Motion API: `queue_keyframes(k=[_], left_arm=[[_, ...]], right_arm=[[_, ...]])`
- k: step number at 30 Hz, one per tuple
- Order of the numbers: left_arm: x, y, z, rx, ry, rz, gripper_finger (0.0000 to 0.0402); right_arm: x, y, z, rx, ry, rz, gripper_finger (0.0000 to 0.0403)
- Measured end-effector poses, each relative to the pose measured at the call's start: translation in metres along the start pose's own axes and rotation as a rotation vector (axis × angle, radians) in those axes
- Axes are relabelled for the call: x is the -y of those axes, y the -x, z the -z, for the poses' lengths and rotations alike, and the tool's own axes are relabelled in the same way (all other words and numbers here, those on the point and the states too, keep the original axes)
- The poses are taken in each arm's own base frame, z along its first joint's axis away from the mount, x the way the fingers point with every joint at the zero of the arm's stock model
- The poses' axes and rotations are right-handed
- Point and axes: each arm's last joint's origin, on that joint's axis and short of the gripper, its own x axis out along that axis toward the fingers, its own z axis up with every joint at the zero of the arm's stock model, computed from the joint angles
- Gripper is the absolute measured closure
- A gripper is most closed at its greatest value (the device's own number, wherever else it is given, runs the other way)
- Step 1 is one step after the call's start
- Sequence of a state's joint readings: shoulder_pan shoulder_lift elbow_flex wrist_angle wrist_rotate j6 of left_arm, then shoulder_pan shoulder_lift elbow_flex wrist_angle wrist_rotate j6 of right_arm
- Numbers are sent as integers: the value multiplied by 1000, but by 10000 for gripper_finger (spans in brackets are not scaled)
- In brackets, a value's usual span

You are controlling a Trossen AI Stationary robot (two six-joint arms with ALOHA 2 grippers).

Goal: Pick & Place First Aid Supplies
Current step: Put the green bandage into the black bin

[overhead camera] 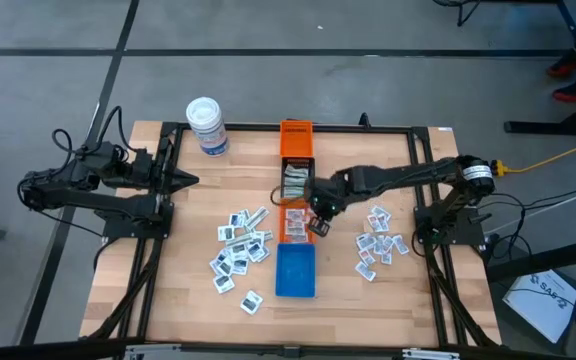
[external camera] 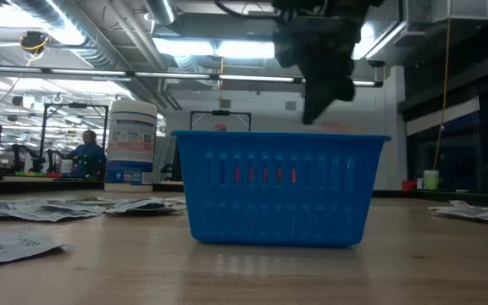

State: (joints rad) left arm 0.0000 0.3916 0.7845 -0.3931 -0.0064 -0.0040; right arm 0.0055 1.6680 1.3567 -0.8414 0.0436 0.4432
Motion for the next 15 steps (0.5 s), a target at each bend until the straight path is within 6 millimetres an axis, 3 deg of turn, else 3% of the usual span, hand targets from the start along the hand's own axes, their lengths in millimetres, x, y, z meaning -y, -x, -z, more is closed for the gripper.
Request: queue_keyframes(k=[6,15], left_arm=[[0,0,0,0,0,0,390],[0,0,0,0,0,0,389]], right_arm=[[17,14,-23,90,61,8,397],[47,19,-50,251,235,41,390]])
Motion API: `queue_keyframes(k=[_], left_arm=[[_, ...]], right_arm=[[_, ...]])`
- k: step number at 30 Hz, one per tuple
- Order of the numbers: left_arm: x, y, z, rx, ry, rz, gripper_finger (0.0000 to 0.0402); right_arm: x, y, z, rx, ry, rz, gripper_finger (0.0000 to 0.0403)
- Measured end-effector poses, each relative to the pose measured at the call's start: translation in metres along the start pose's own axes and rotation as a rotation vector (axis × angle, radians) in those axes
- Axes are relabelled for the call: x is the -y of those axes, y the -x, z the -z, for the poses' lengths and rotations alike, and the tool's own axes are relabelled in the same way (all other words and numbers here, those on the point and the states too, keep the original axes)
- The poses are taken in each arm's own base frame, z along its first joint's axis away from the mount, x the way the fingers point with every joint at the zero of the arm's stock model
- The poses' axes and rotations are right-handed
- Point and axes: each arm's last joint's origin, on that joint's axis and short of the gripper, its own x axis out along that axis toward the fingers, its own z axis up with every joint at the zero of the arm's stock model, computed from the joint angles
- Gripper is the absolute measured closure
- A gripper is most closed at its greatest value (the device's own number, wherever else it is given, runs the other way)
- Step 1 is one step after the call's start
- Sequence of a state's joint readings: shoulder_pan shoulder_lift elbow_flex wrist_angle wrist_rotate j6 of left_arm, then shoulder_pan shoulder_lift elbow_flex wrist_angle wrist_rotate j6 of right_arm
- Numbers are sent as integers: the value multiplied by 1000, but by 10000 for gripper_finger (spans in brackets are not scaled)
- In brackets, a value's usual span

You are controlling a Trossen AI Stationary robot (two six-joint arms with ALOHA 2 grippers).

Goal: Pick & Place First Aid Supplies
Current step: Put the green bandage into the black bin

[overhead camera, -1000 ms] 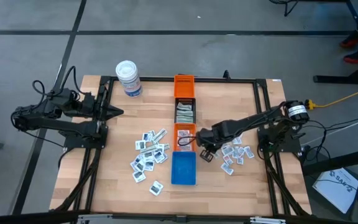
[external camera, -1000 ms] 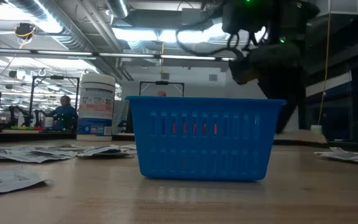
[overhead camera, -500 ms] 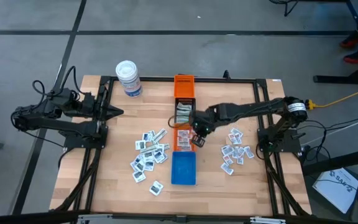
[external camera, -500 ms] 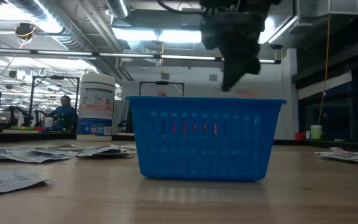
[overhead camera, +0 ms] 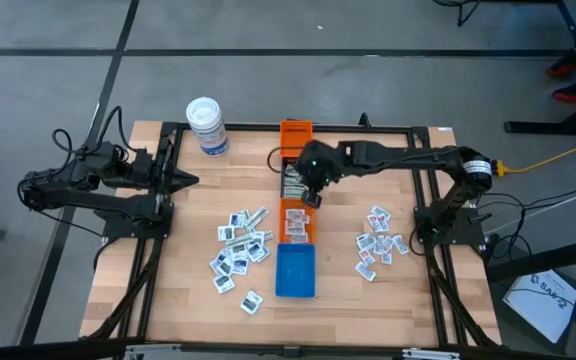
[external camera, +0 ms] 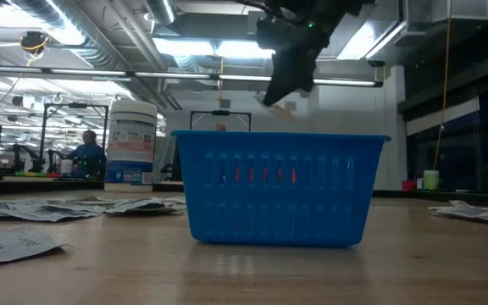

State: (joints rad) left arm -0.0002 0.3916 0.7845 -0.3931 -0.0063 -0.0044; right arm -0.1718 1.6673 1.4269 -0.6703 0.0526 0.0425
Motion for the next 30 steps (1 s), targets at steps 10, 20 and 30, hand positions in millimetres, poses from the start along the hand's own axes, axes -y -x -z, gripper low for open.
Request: queue_keyframes(k=[10,20,30], left_arm=[[0,0,0,0,0,-1,393],[0,0,0,0,0,-1,389],[0,0,0,0,0,0,389]], right_arm=[[43,-42,-2,-15,261,71,390],[61,-83,8,-80,256,83,383],[62,-84,9,-68,163,20,281]])
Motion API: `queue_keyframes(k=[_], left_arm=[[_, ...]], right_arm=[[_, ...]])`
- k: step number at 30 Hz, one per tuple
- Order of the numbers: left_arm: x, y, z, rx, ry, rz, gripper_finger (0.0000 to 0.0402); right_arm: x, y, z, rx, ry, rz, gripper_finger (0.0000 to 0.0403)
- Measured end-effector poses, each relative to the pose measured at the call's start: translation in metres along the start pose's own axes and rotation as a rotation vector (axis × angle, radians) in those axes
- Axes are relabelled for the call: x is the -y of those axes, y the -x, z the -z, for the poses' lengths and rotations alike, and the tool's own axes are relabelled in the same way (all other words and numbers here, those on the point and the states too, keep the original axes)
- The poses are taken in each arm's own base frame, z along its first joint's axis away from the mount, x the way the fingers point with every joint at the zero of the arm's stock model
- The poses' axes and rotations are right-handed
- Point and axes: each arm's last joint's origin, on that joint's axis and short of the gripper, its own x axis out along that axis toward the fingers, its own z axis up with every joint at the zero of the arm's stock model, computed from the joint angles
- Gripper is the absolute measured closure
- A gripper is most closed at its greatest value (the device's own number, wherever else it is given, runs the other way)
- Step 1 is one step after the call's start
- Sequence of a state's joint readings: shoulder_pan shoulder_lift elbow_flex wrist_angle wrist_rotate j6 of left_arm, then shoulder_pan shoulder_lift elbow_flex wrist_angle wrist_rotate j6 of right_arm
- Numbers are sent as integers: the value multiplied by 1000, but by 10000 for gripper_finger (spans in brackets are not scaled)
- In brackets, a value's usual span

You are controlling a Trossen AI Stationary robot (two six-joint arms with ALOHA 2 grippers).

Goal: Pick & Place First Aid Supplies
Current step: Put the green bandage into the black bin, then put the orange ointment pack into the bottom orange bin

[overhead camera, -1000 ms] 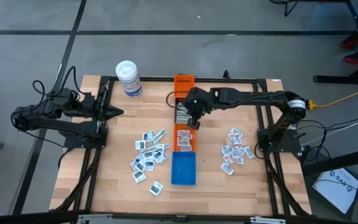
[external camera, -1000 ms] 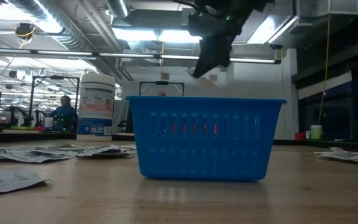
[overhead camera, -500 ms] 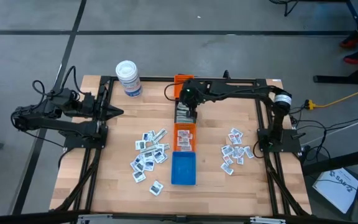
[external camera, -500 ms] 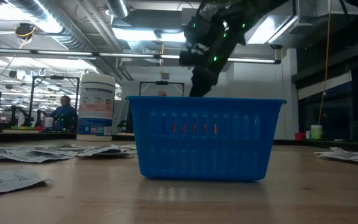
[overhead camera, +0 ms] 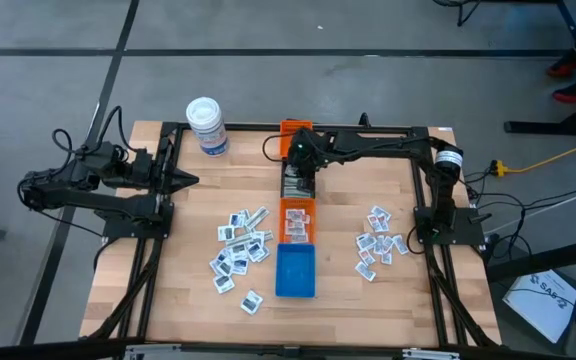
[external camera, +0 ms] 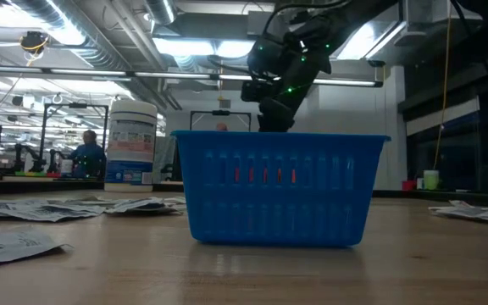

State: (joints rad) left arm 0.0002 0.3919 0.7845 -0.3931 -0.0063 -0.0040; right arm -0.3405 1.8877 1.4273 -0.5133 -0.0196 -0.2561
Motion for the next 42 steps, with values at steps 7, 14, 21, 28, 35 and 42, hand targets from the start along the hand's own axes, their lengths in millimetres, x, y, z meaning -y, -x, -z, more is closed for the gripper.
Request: queue_keyframes(k=[7,14,21,28,35,42], left_arm=[[0,0,0,0,0,0,393],[0,0,0,0,0,0,394],[0,0,0,0,0,0,389],[0,0,0,0,0,0,391],[0,0,0,0,0,0,390],[0,0,0,0,0,0,393]], right_arm=[[0,0,0,1,-59,-6,211],[-2,2,-1,6,-149,-12,167],[-13,18,-5,18,-251,-28,163],[-25,43,-9,29,-353,-55,171],[-47,67,-8,-6,-395,-131,171],[-78,85,-6,-49,-423,-178,171]])
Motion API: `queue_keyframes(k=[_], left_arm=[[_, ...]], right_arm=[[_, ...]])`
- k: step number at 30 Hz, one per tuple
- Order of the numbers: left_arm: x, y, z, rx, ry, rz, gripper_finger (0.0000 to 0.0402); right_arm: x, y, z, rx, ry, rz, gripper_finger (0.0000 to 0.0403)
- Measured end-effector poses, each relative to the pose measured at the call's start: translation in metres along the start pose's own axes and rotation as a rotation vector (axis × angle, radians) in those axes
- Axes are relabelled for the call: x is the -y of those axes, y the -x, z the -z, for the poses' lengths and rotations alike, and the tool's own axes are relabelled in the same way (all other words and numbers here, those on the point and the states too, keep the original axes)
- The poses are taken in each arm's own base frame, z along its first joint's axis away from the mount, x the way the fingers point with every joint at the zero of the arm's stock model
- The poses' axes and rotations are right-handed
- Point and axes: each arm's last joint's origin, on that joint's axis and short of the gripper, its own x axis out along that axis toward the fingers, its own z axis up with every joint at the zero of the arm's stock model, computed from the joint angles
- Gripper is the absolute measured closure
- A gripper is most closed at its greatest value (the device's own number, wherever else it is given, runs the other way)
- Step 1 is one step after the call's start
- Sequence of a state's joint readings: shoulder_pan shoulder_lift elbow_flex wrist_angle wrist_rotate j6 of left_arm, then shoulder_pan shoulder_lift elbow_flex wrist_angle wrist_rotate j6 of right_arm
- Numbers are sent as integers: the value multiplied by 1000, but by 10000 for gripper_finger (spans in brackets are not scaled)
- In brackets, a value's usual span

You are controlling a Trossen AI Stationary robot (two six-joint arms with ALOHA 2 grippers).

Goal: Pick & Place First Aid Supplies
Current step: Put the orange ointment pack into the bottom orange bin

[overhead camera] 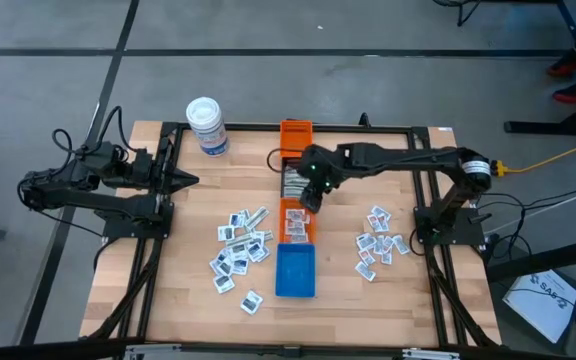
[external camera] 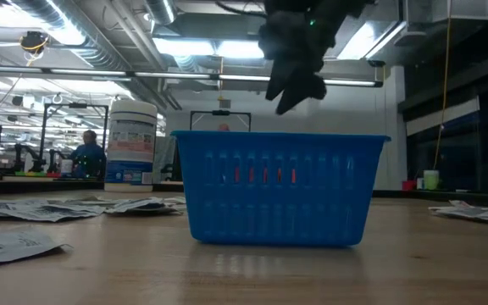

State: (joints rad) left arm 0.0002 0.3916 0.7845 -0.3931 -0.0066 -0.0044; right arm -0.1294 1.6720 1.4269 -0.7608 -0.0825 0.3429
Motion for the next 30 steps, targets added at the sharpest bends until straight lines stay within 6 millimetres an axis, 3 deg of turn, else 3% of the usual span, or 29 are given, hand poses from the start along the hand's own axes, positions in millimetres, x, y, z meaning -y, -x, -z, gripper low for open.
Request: queue_keyframes(k=[10,16,21,30], left_arm=[[0,0,0,0,0,0,389],[0,0,0,0,0,0,391],[0,0,0,0,0,1,389],[0,0,0,0,0,0,393]], right_arm=[[-43,5,37,-185,-144,12,171],[-63,19,67,-327,-192,79,171],[-75,27,95,-384,-200,105,171],[-84,14,150,-496,-269,211,171]])
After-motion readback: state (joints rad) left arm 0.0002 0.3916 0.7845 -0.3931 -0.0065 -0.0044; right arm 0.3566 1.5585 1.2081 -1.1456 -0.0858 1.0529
